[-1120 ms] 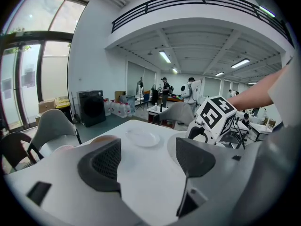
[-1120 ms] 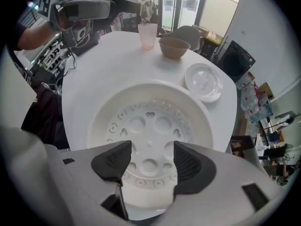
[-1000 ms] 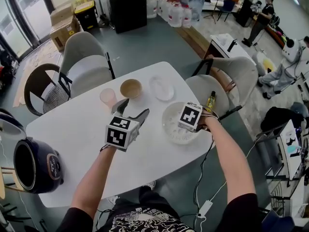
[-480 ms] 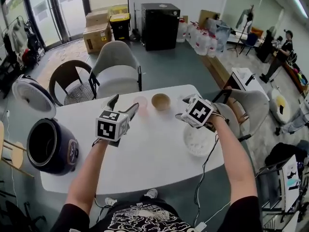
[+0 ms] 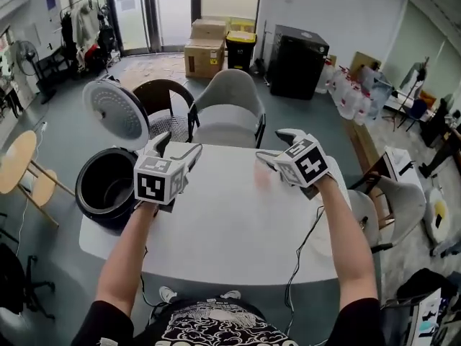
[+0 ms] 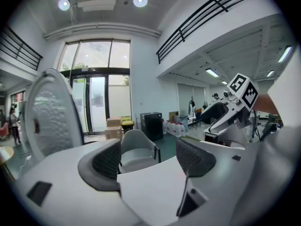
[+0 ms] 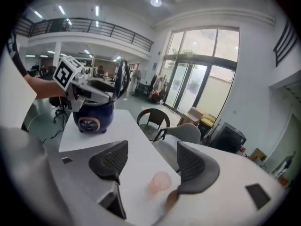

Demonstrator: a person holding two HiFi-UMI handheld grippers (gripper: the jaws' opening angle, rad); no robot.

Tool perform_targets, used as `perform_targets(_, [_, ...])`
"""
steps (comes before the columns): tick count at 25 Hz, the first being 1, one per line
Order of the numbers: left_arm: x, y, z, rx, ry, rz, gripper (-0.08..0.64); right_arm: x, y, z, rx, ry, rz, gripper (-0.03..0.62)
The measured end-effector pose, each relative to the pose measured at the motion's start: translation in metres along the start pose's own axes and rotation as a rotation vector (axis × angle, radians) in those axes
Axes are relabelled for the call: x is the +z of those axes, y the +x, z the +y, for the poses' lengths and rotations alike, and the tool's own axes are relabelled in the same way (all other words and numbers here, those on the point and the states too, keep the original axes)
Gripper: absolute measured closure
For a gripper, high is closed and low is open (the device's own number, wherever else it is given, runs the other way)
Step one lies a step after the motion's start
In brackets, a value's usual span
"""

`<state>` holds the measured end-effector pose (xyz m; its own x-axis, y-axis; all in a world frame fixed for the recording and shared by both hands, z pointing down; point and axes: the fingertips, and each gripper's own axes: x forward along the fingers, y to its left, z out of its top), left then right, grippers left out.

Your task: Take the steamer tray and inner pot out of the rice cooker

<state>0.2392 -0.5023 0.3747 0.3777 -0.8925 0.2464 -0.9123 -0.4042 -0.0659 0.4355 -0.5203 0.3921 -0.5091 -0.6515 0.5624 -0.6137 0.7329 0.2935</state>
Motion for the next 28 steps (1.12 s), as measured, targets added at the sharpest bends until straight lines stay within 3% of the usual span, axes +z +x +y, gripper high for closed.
perform_targets(9, [-0.014,-0.136,0.146,0.251,-0.064,-0.044,0.202,0.145,0.039,0.109,0.109,0.020,-0.281,0.252])
perform_targets(16, [-0.016,-0.248,0.246,0.404,-0.105,-0.050,0.202,0.250,0.056,0.202,0.202,0.013,-0.394,0.250])
perform_targets(22, [-0.025,-0.309,0.284,0.472,-0.108,-0.048,0.202,0.292,0.064,0.256,0.254,0.044,-0.460,0.249])
perform_targets(28, [-0.038,-0.345,0.320,0.498,-0.117,-0.045,0.202,0.313,0.082,0.283,0.240,0.116,-0.490,0.249])
